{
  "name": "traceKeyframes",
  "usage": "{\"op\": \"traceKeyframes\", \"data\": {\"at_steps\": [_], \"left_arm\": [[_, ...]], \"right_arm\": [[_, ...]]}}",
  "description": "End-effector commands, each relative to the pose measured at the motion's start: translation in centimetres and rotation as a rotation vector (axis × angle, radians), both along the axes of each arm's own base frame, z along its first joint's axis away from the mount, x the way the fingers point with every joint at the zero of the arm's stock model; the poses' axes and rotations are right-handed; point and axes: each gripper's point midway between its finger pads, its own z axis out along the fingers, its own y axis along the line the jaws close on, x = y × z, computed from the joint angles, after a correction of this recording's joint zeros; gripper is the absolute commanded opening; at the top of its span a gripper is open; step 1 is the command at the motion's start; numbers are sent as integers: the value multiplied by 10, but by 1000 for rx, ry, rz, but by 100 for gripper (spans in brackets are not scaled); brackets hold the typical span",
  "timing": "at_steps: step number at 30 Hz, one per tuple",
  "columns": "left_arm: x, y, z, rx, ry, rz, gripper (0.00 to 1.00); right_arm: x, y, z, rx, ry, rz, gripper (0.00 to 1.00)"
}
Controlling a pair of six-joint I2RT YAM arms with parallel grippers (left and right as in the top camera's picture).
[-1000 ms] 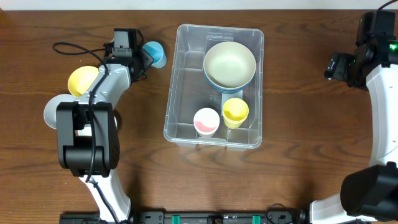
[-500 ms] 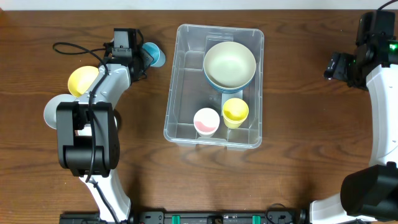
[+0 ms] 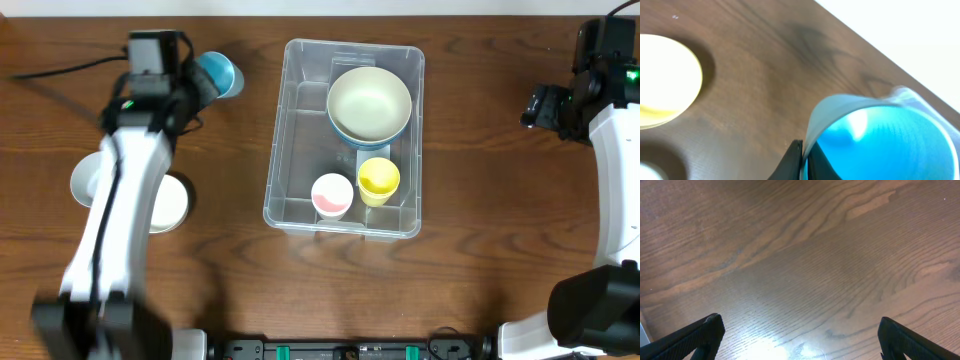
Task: Pack container
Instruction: 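Grasp the blue cup rim with left gripper, then carry the blue cup into the bin and drop it over the pink cup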
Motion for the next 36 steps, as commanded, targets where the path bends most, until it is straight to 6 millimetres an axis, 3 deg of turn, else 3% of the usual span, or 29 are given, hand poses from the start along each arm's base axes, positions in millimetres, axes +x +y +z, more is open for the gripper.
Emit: {"op": "traceKeyframes", "data": {"at_steps": [1, 4, 8, 15, 23, 36], "left_arm": [[-36, -22, 32, -4, -15, -88, 6], [-74, -39, 38, -3, 40, -143, 6], [-115, -66, 29, 8, 150, -237, 6], [-152, -108, 7, 48, 281, -405, 6], [-163, -149, 0, 69, 282, -540, 6], [-149, -179, -56, 110, 405, -595, 6]], "right_arm": [[0, -2, 10, 0, -34, -19, 99], [0, -2, 10, 0, -34, -19, 99], [0, -2, 10, 0, -34, -19, 99], [0, -2, 10, 0, -34, -19, 99], [0, -2, 10, 0, -34, -19, 99], [0, -2, 10, 0, -34, -19, 99]]}}
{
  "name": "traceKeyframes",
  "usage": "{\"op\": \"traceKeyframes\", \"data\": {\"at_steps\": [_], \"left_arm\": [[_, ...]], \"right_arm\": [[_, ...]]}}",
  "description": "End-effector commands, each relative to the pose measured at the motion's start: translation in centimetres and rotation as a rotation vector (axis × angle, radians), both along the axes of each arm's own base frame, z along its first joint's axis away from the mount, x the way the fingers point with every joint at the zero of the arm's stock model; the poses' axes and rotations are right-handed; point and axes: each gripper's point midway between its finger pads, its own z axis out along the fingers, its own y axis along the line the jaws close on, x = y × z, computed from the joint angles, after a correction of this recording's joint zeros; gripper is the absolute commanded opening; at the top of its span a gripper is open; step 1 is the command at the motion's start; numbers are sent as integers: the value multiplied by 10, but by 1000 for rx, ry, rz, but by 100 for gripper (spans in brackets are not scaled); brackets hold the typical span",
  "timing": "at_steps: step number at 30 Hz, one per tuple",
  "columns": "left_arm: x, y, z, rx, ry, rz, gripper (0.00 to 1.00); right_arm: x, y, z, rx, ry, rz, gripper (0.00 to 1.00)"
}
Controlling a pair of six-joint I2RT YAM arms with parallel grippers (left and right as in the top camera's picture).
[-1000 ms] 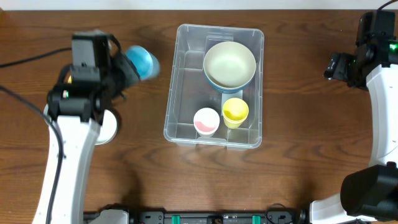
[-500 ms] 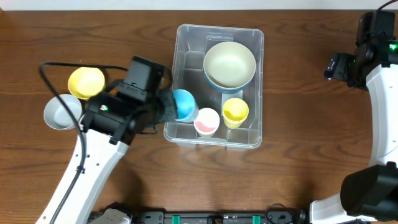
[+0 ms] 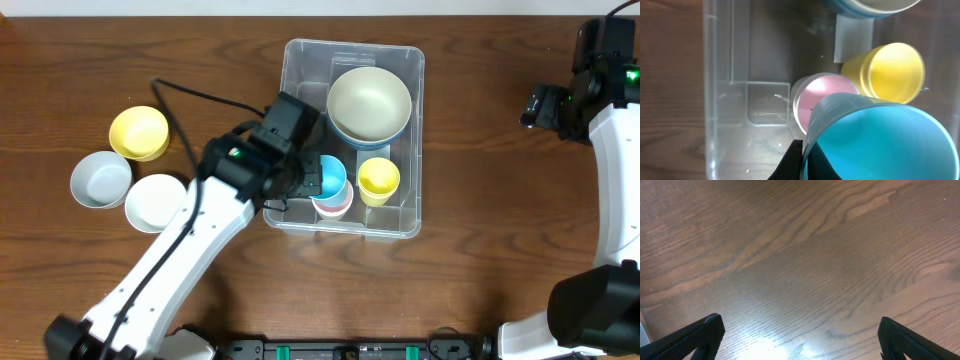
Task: Pack container
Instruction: 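Carry the blue cup into the bin and drop it over the pink cup, then open left gripper and move it left to the white bowl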
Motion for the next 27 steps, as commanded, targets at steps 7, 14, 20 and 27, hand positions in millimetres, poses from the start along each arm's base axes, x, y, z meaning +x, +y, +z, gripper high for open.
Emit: {"op": "traceKeyframes", "data": {"at_steps": [7, 14, 20, 27], "left_arm": [[2, -3, -21, 30, 55, -11, 6], [2, -3, -21, 28, 54, -11, 61], [7, -6, -4, 21, -6, -69, 62], [33, 37, 55, 67, -226, -12, 79]], "right_arm": [[0, -2, 10, 0, -34, -19, 99], [0, -2, 10, 0, -34, -19, 99], [0, -2, 10, 0, -34, -19, 99], [0, -2, 10, 0, -34, -19, 99]]}}
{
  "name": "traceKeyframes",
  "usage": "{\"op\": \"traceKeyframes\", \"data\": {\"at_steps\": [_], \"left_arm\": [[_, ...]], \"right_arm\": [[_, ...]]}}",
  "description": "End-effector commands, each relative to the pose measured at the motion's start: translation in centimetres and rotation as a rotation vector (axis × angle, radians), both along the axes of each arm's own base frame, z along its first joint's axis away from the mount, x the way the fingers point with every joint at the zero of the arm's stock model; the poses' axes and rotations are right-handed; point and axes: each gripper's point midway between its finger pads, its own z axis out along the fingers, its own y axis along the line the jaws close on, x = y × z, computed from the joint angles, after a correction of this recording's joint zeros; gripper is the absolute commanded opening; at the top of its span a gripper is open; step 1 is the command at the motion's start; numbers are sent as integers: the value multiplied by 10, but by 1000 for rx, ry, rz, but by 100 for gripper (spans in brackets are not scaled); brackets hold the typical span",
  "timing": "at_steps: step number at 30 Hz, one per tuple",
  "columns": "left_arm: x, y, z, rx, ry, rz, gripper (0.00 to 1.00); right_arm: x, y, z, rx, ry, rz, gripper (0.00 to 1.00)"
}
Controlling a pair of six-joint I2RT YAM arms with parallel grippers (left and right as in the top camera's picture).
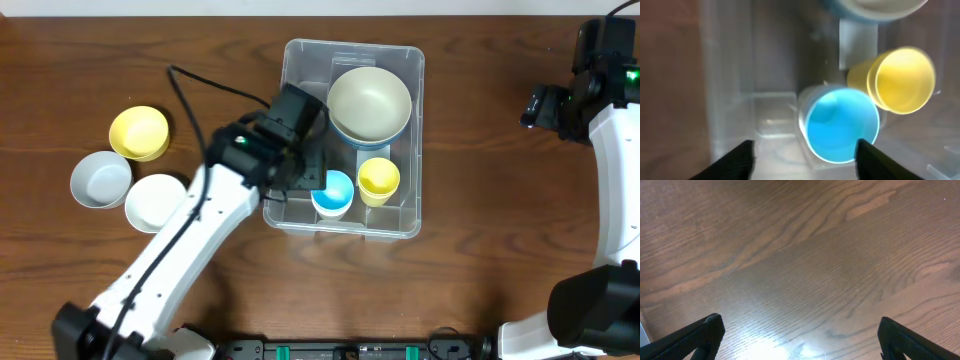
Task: Pack container
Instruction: 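Open left gripper and move it left to the white bowl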
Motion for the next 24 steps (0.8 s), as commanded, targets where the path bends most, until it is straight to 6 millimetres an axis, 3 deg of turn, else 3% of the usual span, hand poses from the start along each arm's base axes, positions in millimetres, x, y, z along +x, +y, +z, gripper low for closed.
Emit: {"op": "traceKeyframes", "data": {"at_steps": [1, 6, 11, 17, 24], "left_arm": [[16, 40, 50, 44, -181, 75, 87], [11, 117, 71, 170, -241, 282, 92], [0, 171, 61, 249, -174, 430, 92], [-3, 198, 8, 299, -44, 501, 92], [5, 200, -49, 341, 79, 488, 92]], "right_arm": [[0, -2, 10, 0, -33, -19, 99], [0, -2, 10, 0, -34, -19, 99], [0, -2, 10, 0, -33, -19, 99], [0, -2, 10, 0, -34, -19, 99], [0, -2, 10, 0, -34, -19, 99]]}}
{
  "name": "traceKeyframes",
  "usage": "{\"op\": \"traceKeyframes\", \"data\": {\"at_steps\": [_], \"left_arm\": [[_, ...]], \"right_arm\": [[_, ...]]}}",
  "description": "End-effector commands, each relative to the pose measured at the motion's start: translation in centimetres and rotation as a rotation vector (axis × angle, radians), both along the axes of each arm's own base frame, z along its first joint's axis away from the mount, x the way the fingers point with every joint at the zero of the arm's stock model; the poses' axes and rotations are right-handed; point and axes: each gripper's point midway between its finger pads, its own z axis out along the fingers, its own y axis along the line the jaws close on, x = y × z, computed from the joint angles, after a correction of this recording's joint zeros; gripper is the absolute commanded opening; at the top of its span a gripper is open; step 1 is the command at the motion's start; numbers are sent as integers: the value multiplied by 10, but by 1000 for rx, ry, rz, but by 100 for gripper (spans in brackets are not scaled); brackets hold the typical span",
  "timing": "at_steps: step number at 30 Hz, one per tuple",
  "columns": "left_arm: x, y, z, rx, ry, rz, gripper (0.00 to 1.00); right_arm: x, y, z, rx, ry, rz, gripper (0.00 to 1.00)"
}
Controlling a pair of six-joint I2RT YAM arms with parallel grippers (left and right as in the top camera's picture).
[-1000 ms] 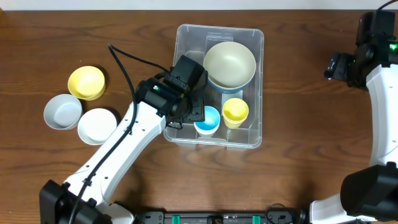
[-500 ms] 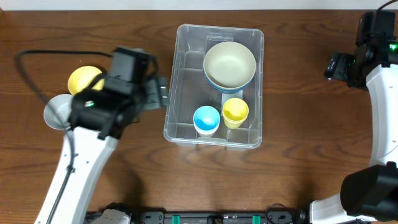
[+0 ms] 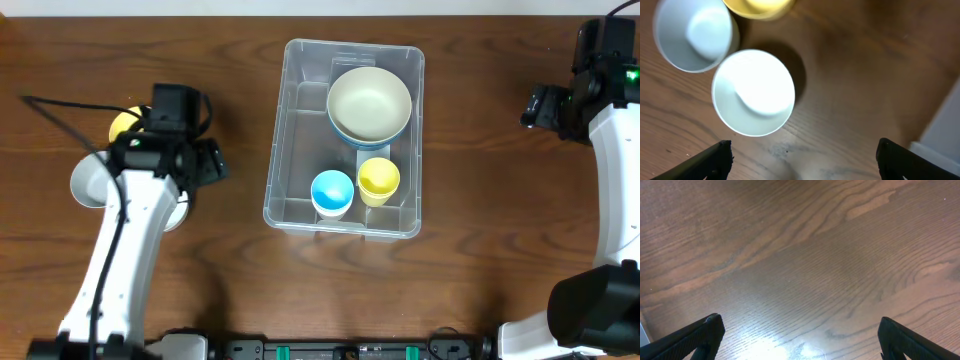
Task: Pack container
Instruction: 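Open left gripper and move it left to the white bowl, then lower left gripper onto the white bowl rim and grasp it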
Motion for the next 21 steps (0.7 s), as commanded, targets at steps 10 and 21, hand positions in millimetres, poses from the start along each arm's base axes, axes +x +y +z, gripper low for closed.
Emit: {"op": "traceKeyframes", "data": {"at_steps": [10, 21], "left_arm": [[10, 23, -56, 26, 148, 67, 91], [13, 29, -102, 10, 239, 92, 85]], "right_arm": [[0, -2, 10, 0, -34, -19, 99], [0, -2, 10, 0, -34, -19, 99]]}}
